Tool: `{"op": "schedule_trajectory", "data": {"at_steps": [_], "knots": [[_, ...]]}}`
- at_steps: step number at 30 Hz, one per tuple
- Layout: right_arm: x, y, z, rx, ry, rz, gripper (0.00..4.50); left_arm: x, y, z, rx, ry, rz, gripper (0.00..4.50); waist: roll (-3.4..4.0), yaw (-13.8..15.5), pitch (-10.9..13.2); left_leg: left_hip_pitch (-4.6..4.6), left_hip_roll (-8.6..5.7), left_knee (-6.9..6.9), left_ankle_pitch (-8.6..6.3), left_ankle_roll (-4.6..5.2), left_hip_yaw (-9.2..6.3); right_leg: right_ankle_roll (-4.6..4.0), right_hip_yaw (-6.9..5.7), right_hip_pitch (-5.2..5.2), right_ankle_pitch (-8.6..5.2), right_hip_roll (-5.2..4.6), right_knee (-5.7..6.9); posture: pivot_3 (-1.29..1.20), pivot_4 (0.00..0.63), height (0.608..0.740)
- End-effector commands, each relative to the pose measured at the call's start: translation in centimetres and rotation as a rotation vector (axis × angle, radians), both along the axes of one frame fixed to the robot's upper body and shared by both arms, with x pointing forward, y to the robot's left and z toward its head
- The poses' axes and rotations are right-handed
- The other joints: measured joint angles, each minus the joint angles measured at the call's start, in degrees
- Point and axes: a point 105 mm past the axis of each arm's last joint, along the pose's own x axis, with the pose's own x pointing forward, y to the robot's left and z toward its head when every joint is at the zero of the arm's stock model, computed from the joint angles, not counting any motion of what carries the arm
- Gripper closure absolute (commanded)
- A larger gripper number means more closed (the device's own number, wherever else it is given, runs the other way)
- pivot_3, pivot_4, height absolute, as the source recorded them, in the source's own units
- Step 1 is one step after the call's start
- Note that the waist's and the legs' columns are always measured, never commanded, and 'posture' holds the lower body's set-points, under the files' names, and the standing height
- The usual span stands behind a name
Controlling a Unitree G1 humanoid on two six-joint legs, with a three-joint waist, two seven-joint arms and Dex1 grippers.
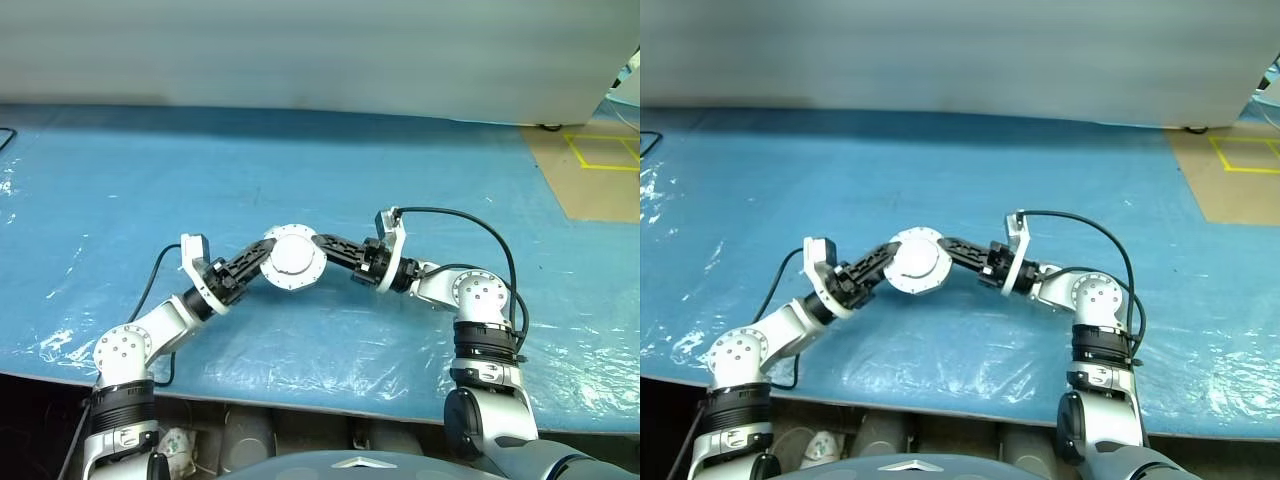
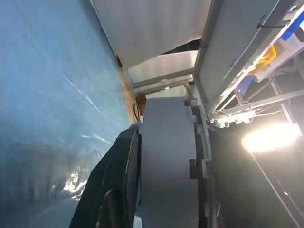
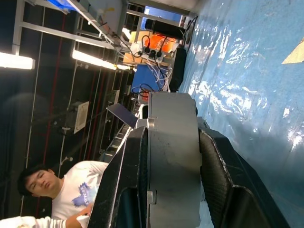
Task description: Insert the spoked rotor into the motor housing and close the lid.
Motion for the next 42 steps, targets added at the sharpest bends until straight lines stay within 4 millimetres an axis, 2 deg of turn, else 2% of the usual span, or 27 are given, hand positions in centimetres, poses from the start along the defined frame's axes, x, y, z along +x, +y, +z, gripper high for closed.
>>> {"op": "schedule_trajectory", "data": {"at_steps": [1,7,10,12,14,16,18,22,29,37,41,42], "knots": [[-0.3,0.8,2.6,0.078,-0.089,0.038,3.33,-2.0,-1.5,0.8,0.026,-0.058,-0.151,2.31,0.0,0.0,0.0,0.0,0.0,0.0,0.0,0.0,0.0,0.0,0.0,0.0,0.0,0.0,0.0,0.0,0.15,0.74],[-0.2,0.8,2.5,0.067,-0.087,0.035,3.33,-3.2,-1.6,0.4,0.115,-0.098,-0.252,2.31,0.0,0.26,0.0,0.0,-0.01,-0.03,0.0,0.0,0.0,0.0,-0.01,0.0,0.0,-0.01,-0.03,0.0,0.15,0.74],[-0.2,0.8,2.4,0.063,-0.086,0.031,3.33,-2.6,-1.6,-0.9,0.194,-0.087,-0.23,2.31,0.0,0.29,0.0,0.01,-0.02,-0.03,0.0,0.0,0.0,0.01,-0.01,0.01,0.0,-0.01,-0.03,0.0,0.15,0.74],[-0.1,0.8,2.3,0.06,-0.086,0.027,3.33,-2.4,-1.7,-1.8,0.255,-0.086,-0.217,1.93,0.0,0.29,0.0,0.01,-0.01,-0.02,0.0,0.0,0.0,0.01,-0.01,0.01,0.0,-0.01,-0.03,0.0,0.15,0.74],[-0.1,0.8,2.3,0.058,-0.086,0.025,3.33,-2.4,-1.7,-2.4,0.294,-0.09,-0.223,2.18,0.0,0.29,0.0,0.01,0.0,-0.03,0.0,0.0,0.0,0.0,-0.01,0.01,0.0,-0.01,-0.02,0.0,0.15,0.74],[-0.1,0.8,2.3,0.057,-0.086,0.023,3.33,-2.6,-1.8,-2.7,0.318,-0.1,-0.232,2.18,0.0,0.22,0.0,0.01,-0.01,-0.03,0.0,0.0,0.0,0.01,-0.01,0.0,0.0,-0.01,-0.02,0.0,0.15,0.74],[-0.1,0.7,2.3,0.054,-0.086,0.022,3.33,-2.6,-1.9,-2.7,0.302,-0.105,-0.229,2.18,0.0,0.15,0.0,0.02,0.0,-0.04,0.0,0.0,0.0,0.0,-0.01,0.0,0.0,0.0,-0.02,0.0,0.15,0.74],[0.0,0.7,2.3,0.051,-0.085,0.021,3.33,-2.0,-1.6,-2.9,0.284,-0.086,-0.192,2.86,0.0,0.17,0.0,0.02,-0.03,-0.04,0.0,0.0,0.01,0.0,0.0,0.01,0.0,-0.01,-0.01,0.0,0.15,0.74],[0.0,0.7,2.3,0.055,-0.083,0.018,3.33,-0.8,-1.4,-3.3,0.29,-0.076,-0.109,2.87,0.0,0.2,0.0,0.02,-0.01,-0.02,0.0,0.0,0.01,0.0,0.0,0.01,0.0,-0.01,0.03,0.0,0.15,0.74],[0.2,0.7,2.7,0.086,-0.079,0.009,3.33,-0.9,-2.4,-2.3,0.21,-0.09,-0.11,2.87,0.0,0.2,0.0,0.01,-0.01,-0.01,0.0,0.0,0.01,-0.01,0.0,0.0,0.0,-0.01,0.03,0.0,0.15,0.74],[0.1,0.5,3.6,0.135,-0.094,0.013,3.33,-0.7,-2.8,-2.2,0.183,-0.091,-0.089,2.87,0.0,0.22,0.0,0.01,-0.01,-0.01,0.0,0.0,0.01,-0.01,0.01,0.01,0.0,-0.02,0.03,0.0,0.15,0.74],[0.0,0.5,3.9,0.143,-0.105,0.02,2.98,-0.8,-2.9,-2.2,0.183,-0.091,-0.089,2.87,0.0,0.22,0.0,0.01,-0.01,0.0,0.0,0.0,0.01,-0.01,0.01,0.01,0.0,-0.02,0.03,0.0,0.15,0.74]]}}
